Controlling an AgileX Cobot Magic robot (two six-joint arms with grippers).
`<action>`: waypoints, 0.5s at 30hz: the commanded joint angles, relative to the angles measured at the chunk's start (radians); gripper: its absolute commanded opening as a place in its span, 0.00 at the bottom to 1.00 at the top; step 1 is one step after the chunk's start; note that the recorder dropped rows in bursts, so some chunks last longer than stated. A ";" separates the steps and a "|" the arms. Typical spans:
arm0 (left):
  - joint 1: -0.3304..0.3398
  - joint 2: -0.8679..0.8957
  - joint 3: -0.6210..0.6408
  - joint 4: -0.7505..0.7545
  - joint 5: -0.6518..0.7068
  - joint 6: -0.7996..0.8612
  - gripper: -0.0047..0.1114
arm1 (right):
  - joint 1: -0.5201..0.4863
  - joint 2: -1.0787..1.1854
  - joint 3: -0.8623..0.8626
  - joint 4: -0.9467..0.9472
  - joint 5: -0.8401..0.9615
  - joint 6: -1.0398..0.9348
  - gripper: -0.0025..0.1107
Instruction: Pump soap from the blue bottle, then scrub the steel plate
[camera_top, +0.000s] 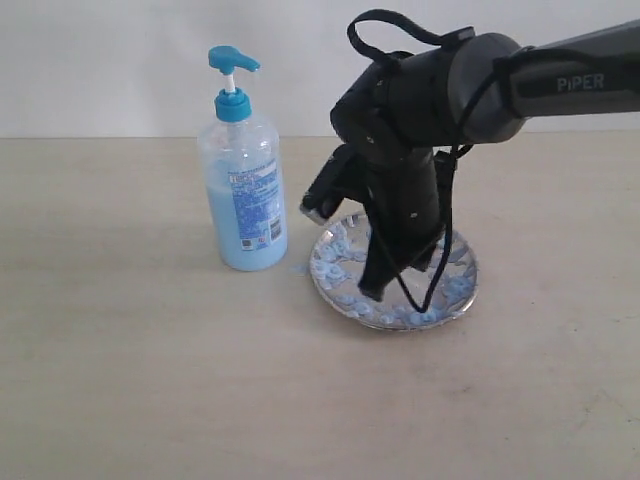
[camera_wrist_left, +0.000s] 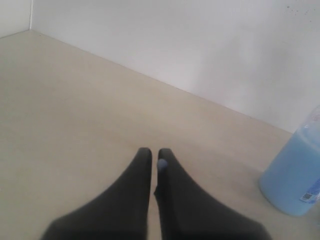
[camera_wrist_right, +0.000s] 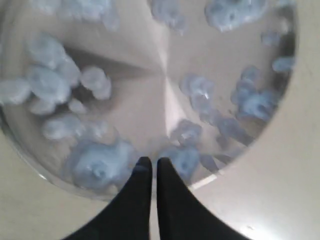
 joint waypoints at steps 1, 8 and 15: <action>-0.005 0.005 0.003 -0.001 -0.003 0.004 0.08 | -0.036 -0.022 -0.003 -0.395 0.090 0.409 0.02; -0.005 0.005 0.003 -0.001 -0.003 0.004 0.08 | -0.009 -0.517 0.222 -0.477 -0.172 0.838 0.02; -0.005 0.005 0.003 -0.001 -0.003 0.004 0.08 | -0.049 -1.182 0.738 -0.572 -0.743 0.826 0.02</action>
